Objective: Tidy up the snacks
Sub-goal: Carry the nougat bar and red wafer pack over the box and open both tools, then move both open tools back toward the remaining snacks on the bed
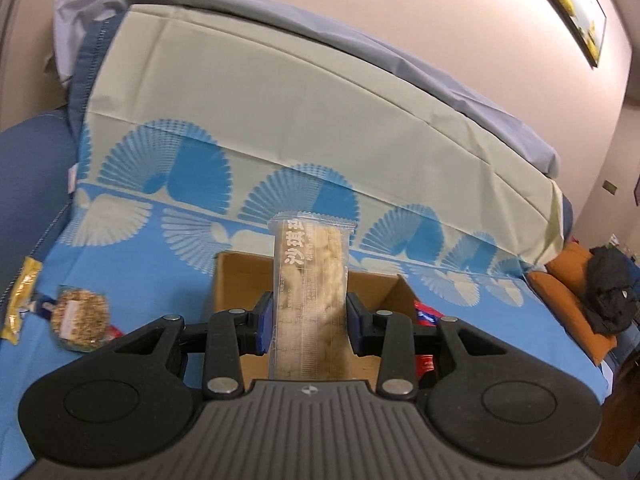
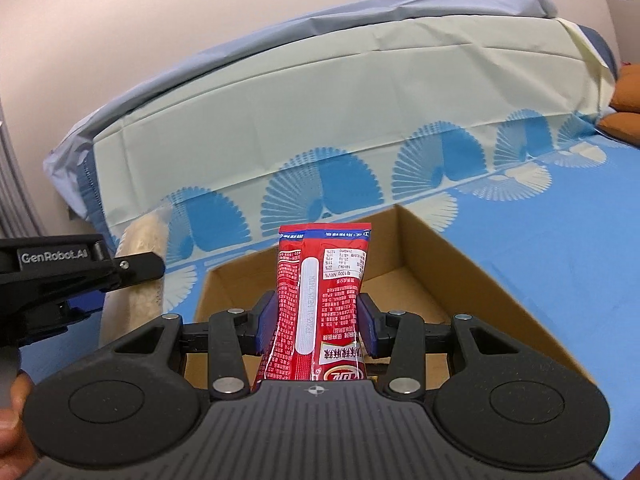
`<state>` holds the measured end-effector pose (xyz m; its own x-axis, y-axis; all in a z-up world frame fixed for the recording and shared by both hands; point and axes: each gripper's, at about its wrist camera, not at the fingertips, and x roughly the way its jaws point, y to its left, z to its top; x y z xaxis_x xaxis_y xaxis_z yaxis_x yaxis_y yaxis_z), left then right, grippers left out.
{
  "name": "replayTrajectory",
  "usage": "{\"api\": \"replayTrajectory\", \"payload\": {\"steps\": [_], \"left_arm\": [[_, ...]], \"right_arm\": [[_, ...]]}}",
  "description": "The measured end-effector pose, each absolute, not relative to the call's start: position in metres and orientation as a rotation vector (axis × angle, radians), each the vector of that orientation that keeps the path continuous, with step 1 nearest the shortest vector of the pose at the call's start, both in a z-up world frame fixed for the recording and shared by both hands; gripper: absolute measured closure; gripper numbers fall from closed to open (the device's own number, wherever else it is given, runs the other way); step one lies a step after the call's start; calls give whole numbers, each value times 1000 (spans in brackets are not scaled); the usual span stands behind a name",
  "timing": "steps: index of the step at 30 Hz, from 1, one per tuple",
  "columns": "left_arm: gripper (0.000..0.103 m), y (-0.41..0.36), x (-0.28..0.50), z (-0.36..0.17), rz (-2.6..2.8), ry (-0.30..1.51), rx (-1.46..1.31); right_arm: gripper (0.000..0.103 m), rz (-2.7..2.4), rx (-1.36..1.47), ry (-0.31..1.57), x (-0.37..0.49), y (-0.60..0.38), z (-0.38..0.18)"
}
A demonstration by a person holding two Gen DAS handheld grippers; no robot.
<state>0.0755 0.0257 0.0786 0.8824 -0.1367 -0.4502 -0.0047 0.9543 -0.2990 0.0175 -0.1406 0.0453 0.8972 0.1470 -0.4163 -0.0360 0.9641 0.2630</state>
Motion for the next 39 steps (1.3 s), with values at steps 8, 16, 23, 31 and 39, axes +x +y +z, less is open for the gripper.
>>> {"api": "replayTrajectory", "payload": {"steps": [8,16,23,31,39], "left_arm": [[63,10,83,84,-97,476,-281],[55,5,86,89,-150,491,-284],[42,11,67,95,-151,437,-258],[59,72,12,96,-74,354,-224],[87,165,-40,59,107,420,-192]], "right_arm": [[59,77,273,439,17,-149,47],[57,76,281,446,18,-150,49],[32,59,236,447,18,-146,50],[30,42,208,426,13,-145,49],[58,182,116,365,-5,-112,49]]}}
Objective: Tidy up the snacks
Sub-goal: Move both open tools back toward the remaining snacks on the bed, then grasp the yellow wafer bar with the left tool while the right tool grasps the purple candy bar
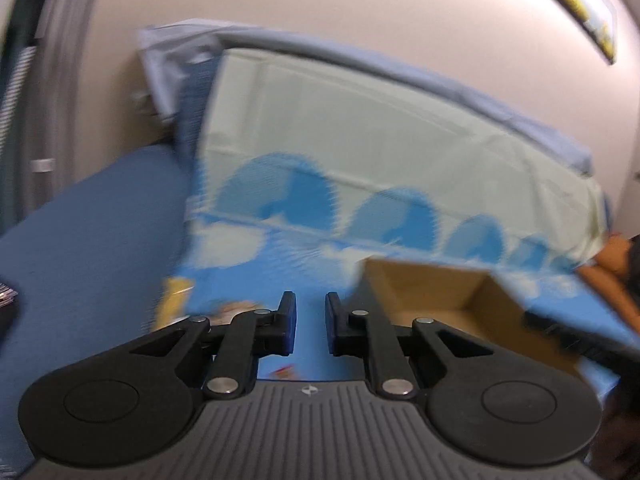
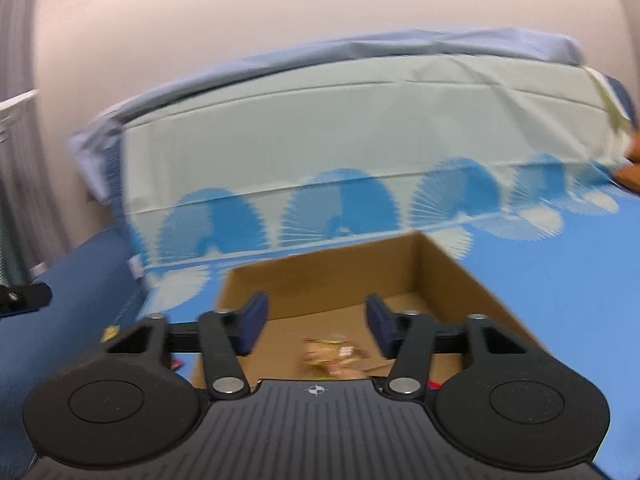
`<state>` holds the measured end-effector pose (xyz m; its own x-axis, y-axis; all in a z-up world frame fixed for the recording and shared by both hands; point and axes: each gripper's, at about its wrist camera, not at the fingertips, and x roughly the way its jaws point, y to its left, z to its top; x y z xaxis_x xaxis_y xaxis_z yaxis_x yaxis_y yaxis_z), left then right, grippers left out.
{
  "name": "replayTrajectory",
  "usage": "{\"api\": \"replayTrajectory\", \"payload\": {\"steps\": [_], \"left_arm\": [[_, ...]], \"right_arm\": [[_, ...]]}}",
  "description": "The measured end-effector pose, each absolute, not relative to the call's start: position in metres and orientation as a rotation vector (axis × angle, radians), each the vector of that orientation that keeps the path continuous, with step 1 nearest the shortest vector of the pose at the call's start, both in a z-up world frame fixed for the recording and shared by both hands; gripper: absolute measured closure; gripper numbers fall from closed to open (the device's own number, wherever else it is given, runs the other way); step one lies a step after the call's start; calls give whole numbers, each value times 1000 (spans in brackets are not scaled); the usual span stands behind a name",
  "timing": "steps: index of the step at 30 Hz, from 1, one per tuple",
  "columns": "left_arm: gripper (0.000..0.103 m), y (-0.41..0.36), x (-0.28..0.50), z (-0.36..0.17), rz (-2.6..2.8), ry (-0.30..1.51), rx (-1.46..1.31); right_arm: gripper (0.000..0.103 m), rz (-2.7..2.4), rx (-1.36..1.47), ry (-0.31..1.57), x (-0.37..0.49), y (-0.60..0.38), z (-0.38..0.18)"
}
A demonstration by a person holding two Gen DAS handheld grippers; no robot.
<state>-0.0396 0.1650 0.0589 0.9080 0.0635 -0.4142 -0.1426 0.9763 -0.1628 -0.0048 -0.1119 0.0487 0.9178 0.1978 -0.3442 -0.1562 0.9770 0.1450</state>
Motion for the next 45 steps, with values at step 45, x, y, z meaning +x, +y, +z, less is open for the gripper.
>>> {"api": "replayTrajectory", "payload": {"steps": [45], "left_arm": [[78,222,68,-33,392,611,53]], "right_arm": [[56,456,-288,778,49,82,-70]]}}
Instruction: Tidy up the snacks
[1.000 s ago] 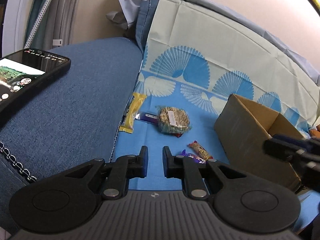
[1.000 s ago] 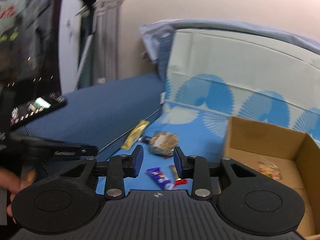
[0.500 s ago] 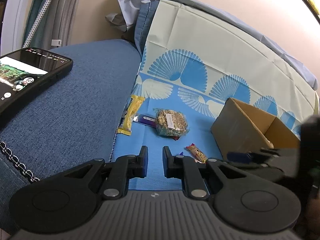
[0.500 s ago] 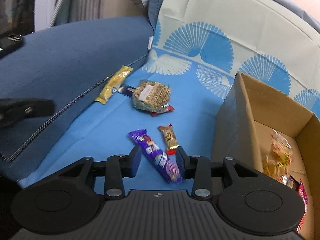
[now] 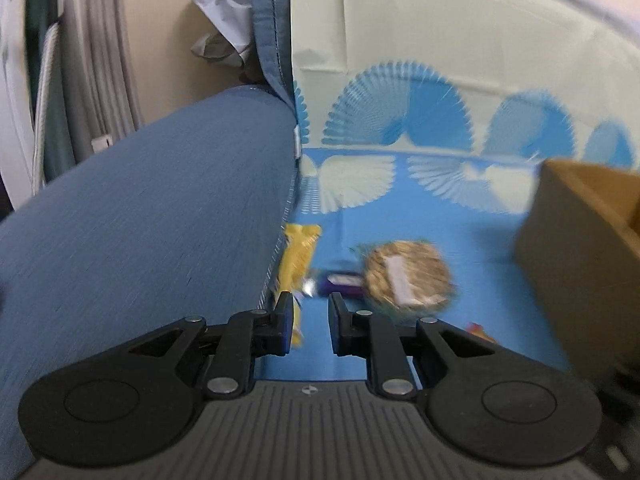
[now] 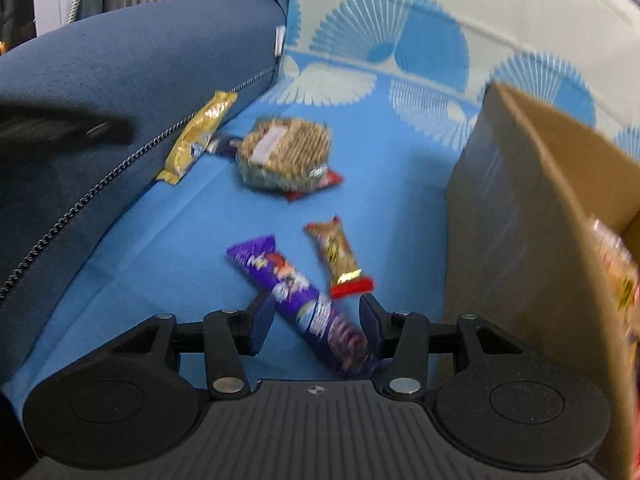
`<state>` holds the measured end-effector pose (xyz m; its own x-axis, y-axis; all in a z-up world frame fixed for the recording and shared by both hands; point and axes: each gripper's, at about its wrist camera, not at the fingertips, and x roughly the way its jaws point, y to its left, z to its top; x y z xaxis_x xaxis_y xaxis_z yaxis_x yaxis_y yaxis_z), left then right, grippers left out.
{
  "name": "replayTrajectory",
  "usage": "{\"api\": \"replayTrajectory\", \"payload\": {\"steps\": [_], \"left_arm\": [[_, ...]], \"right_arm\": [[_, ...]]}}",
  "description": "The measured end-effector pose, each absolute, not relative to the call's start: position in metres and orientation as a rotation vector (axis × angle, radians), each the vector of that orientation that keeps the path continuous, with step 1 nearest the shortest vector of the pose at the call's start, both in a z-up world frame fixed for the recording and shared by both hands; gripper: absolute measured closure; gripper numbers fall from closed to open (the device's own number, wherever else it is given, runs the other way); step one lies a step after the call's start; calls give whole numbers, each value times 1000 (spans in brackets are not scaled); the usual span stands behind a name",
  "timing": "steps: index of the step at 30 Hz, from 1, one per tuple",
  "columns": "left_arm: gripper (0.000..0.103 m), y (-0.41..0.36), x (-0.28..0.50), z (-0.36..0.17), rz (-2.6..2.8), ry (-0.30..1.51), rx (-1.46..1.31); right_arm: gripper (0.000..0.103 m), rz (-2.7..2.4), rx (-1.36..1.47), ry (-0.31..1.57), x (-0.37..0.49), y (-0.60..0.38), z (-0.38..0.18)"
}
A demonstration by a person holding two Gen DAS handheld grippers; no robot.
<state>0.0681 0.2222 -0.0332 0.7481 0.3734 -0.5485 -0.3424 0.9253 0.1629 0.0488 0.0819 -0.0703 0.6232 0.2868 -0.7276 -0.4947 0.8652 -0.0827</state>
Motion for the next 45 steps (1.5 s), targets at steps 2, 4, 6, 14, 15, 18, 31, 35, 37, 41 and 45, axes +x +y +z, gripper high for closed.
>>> {"api": "replayTrajectory", "payload": {"steps": [2,4,6,14,15,18,31,35,37,41,45], "left_arm": [[73,222,97,-44,447,647,121],[73,219,122,-58,478,678,201],[68,215,142,-72,510,701,304],[71,225,177,-112,572,785,463],[79,228,175,-112,565,790,461],[91,235,166,-103,532,792,395],[91,226,12,-34,239,745,-172],[91,215,-27,-41,180,790,-270],[91,210,-37,-50,169,809,-274],[91,209,-45,-50,159,791,-272],[90,207,-38,-57,115,838,-269]], "right_arm": [[68,473,-284,778,46,82,-72],[80,492,-265,785,44,81,-71],[84,506,-253,792,41,82,-68],[81,515,-241,792,40,86,-64],[74,510,-237,791,40,86,-64],[70,503,-229,790,43,86,-68],[78,528,-249,757,29,84,-68],[78,545,-245,746,12,80,-58],[78,555,-251,754,1,76,-53],[78,574,-292,761,-24,69,-43],[78,567,-309,769,-43,56,-34]]}}
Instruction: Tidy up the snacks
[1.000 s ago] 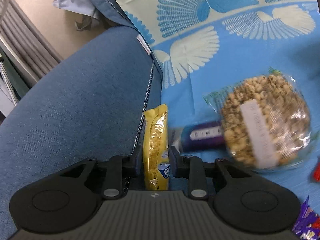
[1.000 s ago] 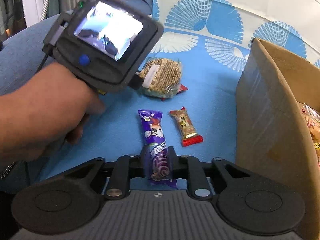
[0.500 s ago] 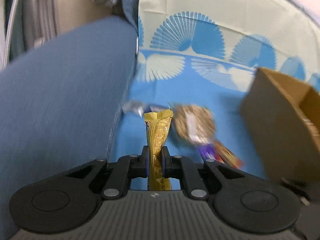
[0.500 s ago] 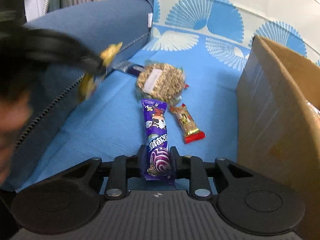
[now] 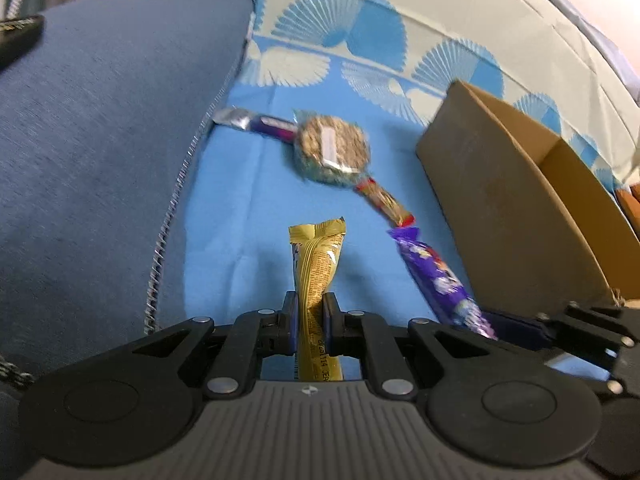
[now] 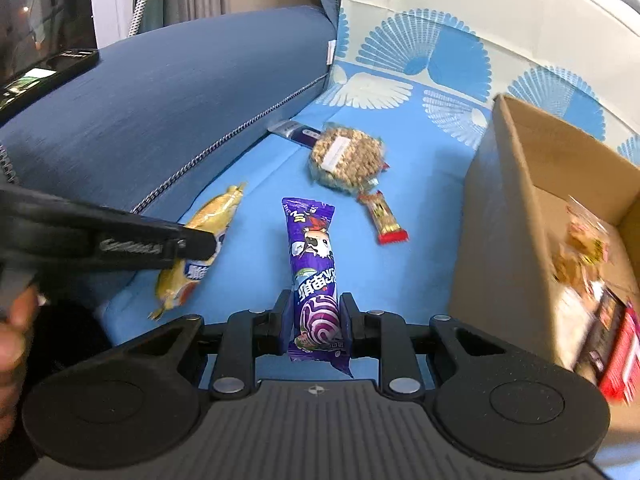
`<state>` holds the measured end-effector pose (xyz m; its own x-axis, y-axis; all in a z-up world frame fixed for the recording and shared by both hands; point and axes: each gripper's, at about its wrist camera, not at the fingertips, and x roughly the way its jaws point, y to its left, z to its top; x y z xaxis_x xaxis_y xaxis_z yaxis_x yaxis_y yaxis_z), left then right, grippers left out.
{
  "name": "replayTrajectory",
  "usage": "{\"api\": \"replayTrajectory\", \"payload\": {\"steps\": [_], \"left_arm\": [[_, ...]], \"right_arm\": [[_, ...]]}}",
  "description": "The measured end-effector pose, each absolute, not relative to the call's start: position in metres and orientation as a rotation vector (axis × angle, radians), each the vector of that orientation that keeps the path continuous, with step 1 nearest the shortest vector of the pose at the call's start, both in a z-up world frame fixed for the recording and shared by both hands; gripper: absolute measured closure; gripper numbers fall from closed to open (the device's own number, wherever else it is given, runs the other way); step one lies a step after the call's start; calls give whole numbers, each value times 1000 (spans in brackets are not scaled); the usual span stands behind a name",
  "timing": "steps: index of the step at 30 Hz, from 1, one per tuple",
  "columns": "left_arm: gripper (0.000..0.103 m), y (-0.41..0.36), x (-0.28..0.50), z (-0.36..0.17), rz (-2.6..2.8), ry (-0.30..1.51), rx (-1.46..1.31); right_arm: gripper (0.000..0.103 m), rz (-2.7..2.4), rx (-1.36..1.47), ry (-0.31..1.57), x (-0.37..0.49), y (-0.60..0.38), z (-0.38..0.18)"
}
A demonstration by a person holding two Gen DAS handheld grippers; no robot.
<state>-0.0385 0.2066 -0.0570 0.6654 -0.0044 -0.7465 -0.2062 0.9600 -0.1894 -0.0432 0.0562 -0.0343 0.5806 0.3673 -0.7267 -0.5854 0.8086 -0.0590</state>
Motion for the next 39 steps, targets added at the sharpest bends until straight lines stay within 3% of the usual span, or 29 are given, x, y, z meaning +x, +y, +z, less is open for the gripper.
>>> {"api": "replayTrajectory", "payload": {"steps": [11,16,21,28,29,31,33,35,37,39], "left_arm": [[83,223,-36,-71,37,914,-397],[83,224,-38,-71,34,912,-414],[92,216,-31,-76,47,959,-359],[90,206,-27,-79,38,972,-294],[88,208,-28,-78,38,964,-306],[73,215,-34,-74,36,916,-354],[72,223,-40,-70,38,867,-395],[79,226,-42,-70,50,860,-414],[98,224,-39,-71,40,880,-403],[99,216,-35,-72,30,900,-359]], "right_arm": [[77,533,-252,829,-68,31,-57],[68,538,-215,850,-60,27,-67],[68,549,-170,844,-55,25,-69],[68,531,-168,857,-52,24,-75],[68,529,-165,859,-51,24,-75],[68,524,-158,859,-52,23,-74],[68,522,-150,853,-52,22,-72],[68,522,-141,841,-52,21,-69],[68,521,-134,830,-52,20,-66],[68,516,-127,827,-51,19,-65]]}}
